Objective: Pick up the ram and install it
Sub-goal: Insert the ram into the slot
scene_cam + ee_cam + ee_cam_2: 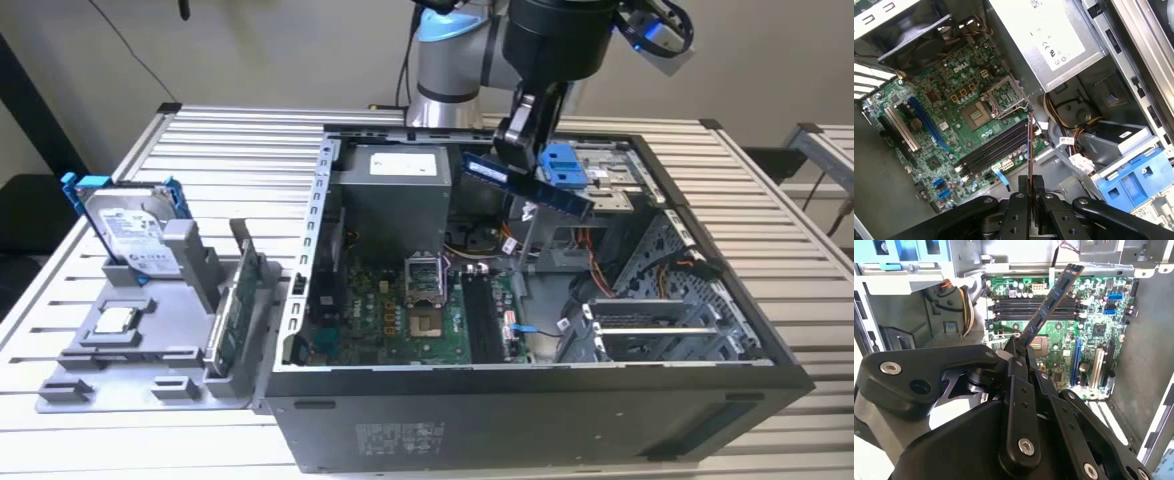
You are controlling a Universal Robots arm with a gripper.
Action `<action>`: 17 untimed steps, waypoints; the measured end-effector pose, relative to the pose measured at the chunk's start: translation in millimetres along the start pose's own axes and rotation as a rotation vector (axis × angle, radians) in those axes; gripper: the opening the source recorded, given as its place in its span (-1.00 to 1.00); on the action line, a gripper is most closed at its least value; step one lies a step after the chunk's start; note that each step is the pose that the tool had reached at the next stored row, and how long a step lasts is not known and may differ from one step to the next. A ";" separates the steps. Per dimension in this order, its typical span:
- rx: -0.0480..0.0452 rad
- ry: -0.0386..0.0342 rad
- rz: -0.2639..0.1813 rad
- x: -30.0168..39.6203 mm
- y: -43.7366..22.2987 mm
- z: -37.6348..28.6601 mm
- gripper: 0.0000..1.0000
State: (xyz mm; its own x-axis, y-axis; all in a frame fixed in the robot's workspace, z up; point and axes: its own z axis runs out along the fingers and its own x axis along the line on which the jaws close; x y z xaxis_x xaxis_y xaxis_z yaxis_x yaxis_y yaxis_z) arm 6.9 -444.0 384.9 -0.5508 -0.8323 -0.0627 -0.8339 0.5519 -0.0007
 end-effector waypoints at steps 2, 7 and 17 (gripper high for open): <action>-0.0035 0.0036 0.002 0.0 0.0 -0.1 -0.72; -0.0041 0.0061 0.026 0.0 0.0 0.0 -0.72; -0.0012 0.0064 0.076 0.0 0.0 0.0 -0.72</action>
State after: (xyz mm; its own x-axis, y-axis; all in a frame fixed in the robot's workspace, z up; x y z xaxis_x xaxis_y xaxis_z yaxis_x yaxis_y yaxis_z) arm 6.9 -444.0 384.9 -0.6129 -0.7881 -0.0561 -0.7896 0.6137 0.0050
